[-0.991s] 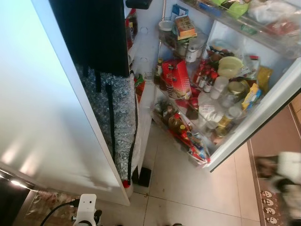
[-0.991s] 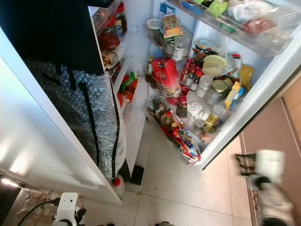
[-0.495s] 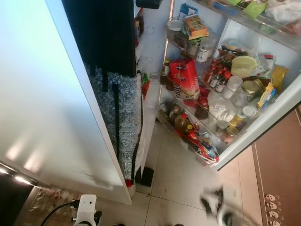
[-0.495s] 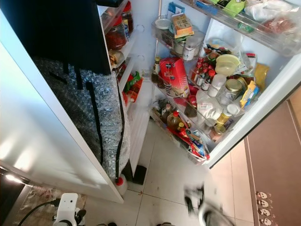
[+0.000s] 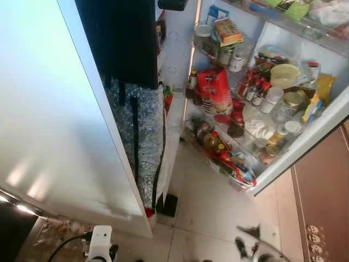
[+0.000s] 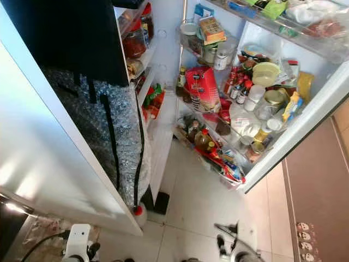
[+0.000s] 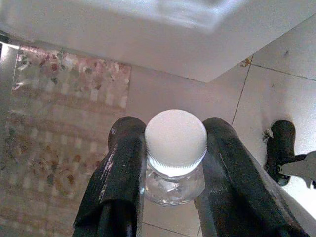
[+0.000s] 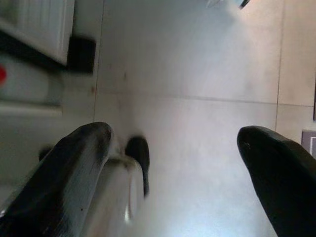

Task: Restocking fridge

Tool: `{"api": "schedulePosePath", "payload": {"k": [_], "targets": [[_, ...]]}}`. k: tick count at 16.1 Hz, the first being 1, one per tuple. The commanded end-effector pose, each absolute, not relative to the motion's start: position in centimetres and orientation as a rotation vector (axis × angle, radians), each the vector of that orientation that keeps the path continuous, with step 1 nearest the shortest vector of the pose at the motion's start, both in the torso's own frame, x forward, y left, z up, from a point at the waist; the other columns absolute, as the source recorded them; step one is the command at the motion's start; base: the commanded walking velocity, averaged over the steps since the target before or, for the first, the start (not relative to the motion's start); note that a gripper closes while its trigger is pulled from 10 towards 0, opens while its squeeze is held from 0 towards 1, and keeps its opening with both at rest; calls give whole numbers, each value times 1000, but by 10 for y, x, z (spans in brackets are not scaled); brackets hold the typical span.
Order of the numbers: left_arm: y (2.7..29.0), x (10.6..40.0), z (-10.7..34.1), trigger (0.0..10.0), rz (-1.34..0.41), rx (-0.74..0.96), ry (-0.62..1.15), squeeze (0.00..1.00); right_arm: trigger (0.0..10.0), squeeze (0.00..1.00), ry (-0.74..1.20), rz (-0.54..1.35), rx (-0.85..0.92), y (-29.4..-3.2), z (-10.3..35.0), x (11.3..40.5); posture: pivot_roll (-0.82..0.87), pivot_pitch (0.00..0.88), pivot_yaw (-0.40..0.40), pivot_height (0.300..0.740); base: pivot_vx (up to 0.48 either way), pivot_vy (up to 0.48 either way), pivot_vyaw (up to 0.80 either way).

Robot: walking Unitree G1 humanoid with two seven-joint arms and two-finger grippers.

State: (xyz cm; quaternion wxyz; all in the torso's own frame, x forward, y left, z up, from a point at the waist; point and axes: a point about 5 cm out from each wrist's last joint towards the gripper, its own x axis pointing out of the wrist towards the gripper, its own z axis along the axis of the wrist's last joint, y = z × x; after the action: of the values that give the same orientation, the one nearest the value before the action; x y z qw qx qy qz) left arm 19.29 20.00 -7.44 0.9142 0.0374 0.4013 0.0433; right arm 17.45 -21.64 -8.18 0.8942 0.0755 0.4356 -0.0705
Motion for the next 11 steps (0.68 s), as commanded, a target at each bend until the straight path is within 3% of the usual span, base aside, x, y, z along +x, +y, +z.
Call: {"api": "schedulePosePath", "payload": {"k": [1,5,9,11], "targets": [[203,179,-82,10000,105,80,880,0,10000,0,917,-158,162,-215,-84,171,-68,117,-24,740,0,-311,450],[204,176,-83,10000,102,90,892,0,10000,0,882,-193,248,-215,-83,171,-73,118,-21,740,0,-308,0],[203,176,-83,10000,100,97,893,0,10000,0,881,-171,186,-220,-81,173,-75,122,-22,740,0,-311,0],[203,176,-83,10000,105,99,893,0,10000,0,863,-183,201,-222,-80,174,-77,128,-23,740,0,-328,800]]}}
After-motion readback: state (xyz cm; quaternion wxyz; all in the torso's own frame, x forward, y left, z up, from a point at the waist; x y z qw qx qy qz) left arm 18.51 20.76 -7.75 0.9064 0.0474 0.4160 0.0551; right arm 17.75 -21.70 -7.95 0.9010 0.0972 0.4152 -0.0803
